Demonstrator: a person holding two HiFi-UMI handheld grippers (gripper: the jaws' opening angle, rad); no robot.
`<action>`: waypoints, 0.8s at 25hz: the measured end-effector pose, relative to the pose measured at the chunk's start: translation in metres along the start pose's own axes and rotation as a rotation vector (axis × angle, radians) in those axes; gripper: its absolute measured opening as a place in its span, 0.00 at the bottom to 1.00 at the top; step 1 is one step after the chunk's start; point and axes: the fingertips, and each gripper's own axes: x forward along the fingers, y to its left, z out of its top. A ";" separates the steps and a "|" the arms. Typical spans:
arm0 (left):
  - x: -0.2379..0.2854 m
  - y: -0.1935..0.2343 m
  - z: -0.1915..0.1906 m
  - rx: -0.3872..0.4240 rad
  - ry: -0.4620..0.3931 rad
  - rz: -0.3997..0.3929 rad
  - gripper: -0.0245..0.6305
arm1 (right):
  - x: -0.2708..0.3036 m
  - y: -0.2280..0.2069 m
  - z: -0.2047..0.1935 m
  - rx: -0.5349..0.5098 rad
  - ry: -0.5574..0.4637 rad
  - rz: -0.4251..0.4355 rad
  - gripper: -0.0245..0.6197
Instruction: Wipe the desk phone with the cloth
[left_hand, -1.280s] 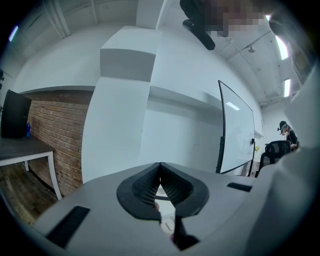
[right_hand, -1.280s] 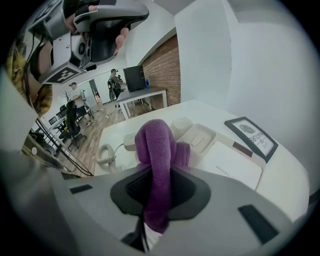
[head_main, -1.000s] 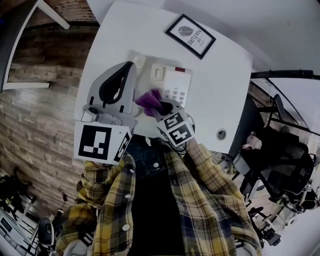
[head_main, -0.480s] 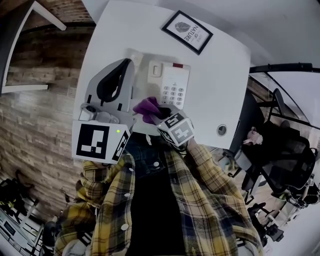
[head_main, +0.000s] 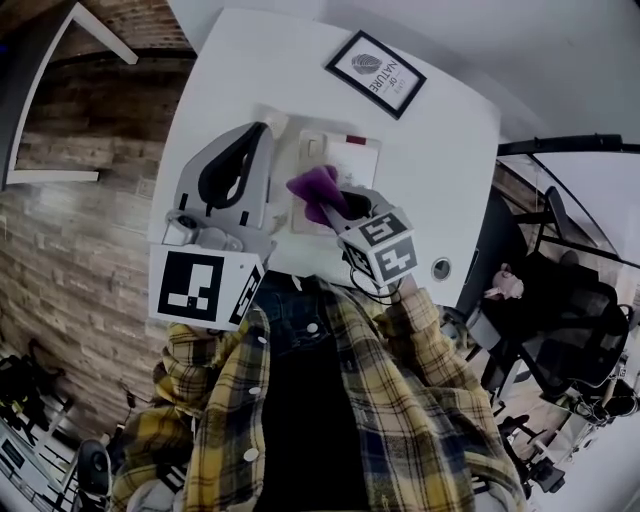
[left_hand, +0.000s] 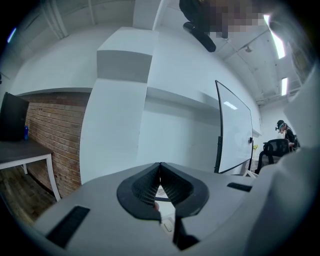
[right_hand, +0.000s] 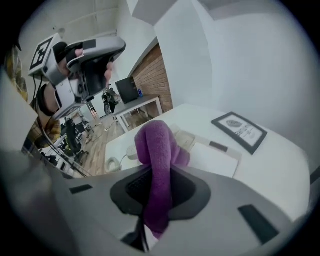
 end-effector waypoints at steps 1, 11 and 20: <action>0.000 0.000 0.001 0.002 -0.003 0.003 0.06 | -0.003 -0.010 0.009 -0.010 -0.016 -0.024 0.14; -0.004 0.005 0.004 0.007 -0.002 0.060 0.06 | 0.018 -0.089 0.060 -0.083 -0.012 -0.157 0.14; -0.006 0.014 0.002 0.000 0.001 0.086 0.06 | 0.036 -0.095 0.053 -0.028 0.022 -0.124 0.14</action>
